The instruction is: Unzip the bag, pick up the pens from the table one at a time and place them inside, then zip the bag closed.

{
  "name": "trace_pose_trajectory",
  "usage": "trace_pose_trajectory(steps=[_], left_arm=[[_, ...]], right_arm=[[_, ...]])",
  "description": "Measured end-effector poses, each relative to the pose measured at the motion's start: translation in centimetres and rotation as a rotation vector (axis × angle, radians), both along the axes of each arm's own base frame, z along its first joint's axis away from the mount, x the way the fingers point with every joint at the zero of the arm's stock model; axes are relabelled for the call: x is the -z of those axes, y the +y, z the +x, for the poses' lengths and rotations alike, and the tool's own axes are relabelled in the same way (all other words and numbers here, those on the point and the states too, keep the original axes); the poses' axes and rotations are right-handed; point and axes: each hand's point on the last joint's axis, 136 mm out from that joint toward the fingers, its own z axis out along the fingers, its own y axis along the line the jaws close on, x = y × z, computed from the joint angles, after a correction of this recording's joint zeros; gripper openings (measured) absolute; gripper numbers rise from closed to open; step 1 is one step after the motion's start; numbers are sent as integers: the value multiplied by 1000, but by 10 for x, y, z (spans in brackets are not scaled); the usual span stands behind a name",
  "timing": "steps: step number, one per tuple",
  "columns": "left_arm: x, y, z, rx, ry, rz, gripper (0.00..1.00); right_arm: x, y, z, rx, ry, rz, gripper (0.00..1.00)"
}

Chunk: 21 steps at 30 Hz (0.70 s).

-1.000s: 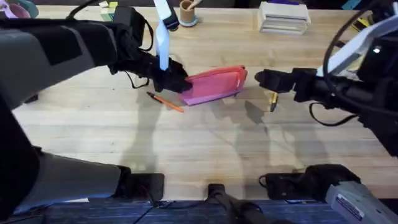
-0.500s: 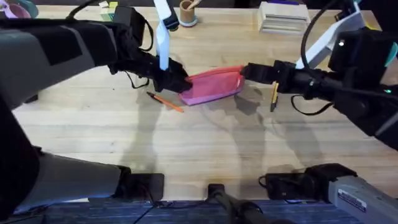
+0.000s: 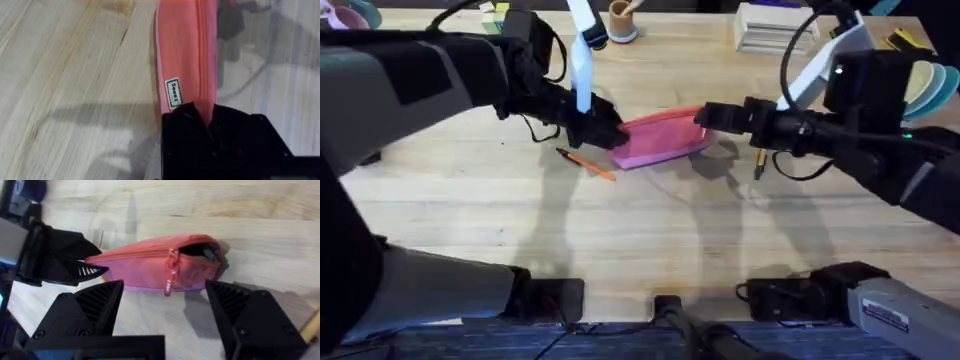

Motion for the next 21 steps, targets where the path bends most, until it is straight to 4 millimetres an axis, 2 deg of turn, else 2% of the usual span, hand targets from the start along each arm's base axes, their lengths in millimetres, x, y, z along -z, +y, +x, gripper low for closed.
trace_pose_trajectory(steps=[15,21], left_arm=[[0,0,0,0,0,0,43],[0,0,0,0,0,0,43]], right_arm=[[8,11,9,-16,-17,-19,986],[17,11,13,-10,-3,-27,853]])
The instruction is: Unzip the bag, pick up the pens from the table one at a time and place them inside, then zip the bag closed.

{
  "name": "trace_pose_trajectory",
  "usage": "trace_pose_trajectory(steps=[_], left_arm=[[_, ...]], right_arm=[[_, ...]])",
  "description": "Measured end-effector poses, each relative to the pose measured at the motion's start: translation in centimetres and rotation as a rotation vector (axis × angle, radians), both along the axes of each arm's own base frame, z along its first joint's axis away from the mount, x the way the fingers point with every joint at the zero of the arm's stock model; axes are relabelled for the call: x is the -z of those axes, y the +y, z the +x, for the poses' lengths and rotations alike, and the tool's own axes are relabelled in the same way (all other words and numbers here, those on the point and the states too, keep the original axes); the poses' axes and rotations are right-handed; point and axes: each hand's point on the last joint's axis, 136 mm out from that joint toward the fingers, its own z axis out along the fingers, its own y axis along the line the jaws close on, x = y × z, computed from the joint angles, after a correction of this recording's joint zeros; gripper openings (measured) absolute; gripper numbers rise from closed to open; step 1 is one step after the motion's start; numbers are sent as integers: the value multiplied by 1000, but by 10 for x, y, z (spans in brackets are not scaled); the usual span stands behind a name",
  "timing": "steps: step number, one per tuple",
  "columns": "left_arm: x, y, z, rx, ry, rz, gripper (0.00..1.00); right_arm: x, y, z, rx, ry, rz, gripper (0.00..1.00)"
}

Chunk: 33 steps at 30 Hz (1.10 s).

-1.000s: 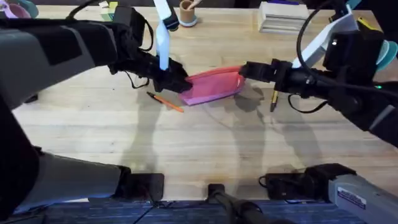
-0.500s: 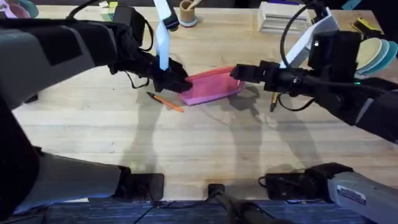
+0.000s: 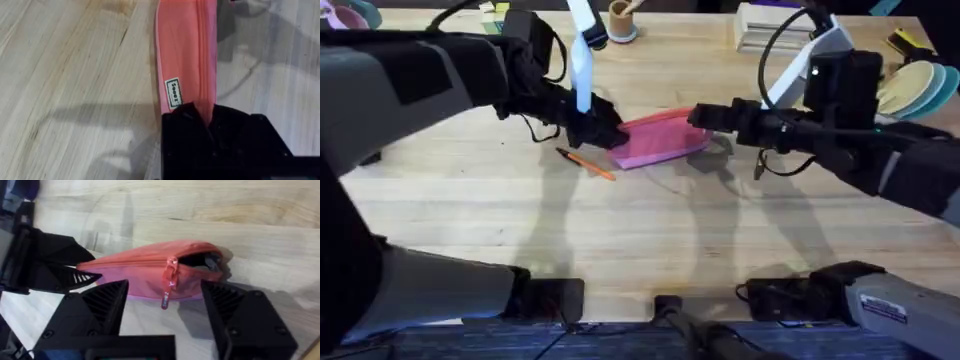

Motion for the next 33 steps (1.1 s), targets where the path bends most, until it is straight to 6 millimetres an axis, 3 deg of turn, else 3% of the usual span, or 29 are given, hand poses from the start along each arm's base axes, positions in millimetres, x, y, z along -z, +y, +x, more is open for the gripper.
trace_pose_trajectory(steps=[5,11,12,16,21,33], left_arm=[[0,0,0,0,0,0,42],[0,0,0,0,0,0,42],[0,0,0,0,0,1,42],[0,0,0,0,0,1,42],[0,0,0,0,-1,1,42],[0,0,0,-1,-1,2,42]], right_arm=[[3,0,2,3,1,-4,629],[3,-2,5,16,-7,-13,437],[4,-4,6,26,-9,-22,265],[4,-5,6,30,-9,-25,92],[4,-5,6,29,-8,-25,37],[0,-5,5,29,-16,-23,31]])
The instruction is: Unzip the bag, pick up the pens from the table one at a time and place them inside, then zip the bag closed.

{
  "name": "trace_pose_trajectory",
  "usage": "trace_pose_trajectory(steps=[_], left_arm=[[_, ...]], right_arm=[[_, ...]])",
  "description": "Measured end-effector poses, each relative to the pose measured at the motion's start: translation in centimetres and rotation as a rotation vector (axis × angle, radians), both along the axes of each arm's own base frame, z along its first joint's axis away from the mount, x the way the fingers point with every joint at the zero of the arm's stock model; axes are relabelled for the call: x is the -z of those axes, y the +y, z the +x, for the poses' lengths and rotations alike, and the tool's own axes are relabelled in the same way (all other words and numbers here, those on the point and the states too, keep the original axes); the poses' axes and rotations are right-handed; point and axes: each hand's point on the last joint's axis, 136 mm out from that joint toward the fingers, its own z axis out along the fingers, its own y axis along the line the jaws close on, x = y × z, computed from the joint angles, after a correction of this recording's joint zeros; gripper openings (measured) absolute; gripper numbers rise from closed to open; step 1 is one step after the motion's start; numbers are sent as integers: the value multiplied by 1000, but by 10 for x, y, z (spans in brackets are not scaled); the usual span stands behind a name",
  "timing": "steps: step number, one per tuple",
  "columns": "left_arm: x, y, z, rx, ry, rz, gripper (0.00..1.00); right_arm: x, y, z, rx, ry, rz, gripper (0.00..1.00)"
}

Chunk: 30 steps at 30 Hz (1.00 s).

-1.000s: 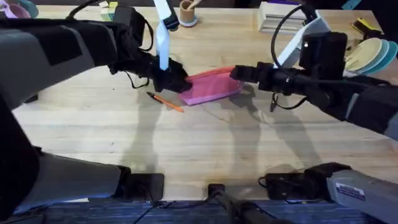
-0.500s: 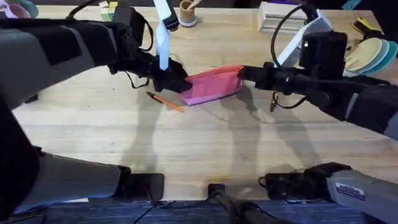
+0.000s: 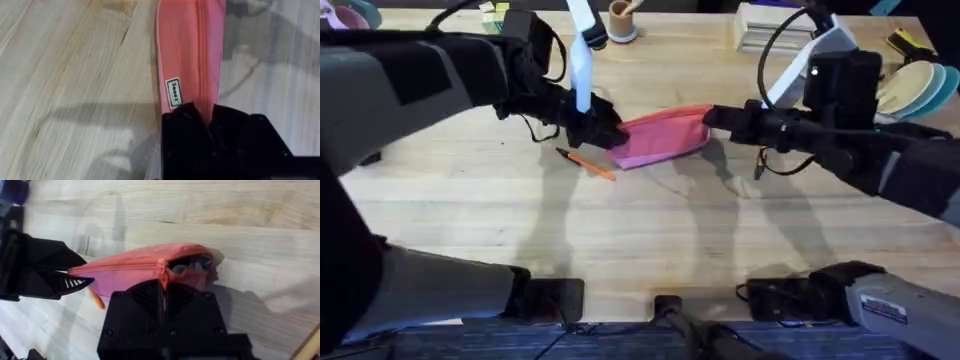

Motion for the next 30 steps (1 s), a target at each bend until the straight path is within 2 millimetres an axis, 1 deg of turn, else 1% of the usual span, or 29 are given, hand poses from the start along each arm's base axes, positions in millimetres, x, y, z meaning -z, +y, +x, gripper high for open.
trace_pose_trajectory(steps=[9,15,17,23,30], left_arm=[[0,0,0,-1,1,1,42],[0,0,0,-1,1,1,42],[0,0,0,-1,1,1,42],[1,2,1,-5,-1,6,42],[3,7,3,-19,0,25,42]], right_arm=[[-15,0,-3,-2,-36,8,32],[-12,-1,-8,-2,-1,0,32],[-15,-1,-8,-3,0,0,32],[-28,8,-3,-20,-34,-6,32],[-29,23,-8,-50,-47,-30,32]])
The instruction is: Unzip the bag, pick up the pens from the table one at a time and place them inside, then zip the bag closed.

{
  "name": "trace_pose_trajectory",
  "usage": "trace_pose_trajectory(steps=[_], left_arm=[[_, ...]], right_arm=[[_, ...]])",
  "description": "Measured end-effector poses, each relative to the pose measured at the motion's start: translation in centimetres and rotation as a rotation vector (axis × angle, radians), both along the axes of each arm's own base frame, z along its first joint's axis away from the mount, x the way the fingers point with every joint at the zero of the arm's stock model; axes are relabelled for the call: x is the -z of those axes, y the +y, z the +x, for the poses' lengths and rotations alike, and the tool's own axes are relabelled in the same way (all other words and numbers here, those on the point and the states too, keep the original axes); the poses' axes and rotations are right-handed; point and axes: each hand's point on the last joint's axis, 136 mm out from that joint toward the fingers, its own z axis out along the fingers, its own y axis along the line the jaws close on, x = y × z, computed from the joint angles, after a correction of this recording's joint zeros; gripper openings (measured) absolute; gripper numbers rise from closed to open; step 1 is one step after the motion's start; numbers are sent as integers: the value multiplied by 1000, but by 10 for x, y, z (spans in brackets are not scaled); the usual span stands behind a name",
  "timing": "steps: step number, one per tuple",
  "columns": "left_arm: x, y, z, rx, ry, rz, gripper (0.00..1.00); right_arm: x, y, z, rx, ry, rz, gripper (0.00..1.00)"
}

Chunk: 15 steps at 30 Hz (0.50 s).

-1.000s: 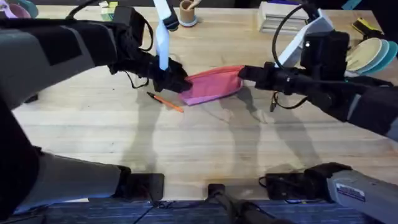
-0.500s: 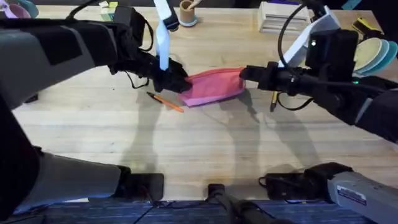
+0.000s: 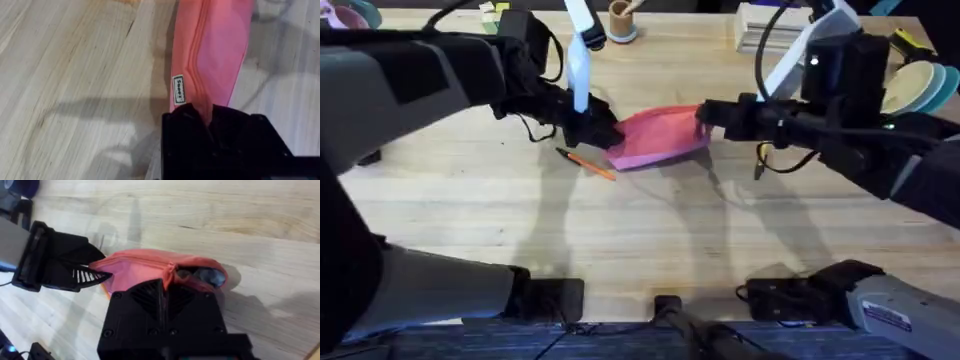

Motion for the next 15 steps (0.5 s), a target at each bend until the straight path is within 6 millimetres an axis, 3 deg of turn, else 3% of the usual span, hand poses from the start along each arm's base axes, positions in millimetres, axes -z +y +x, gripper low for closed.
trace_pose_trajectory(steps=[15], left_arm=[[5,8,2,-20,1,40,42]], right_arm=[[2,33,-15,-69,-35,-61,32]])
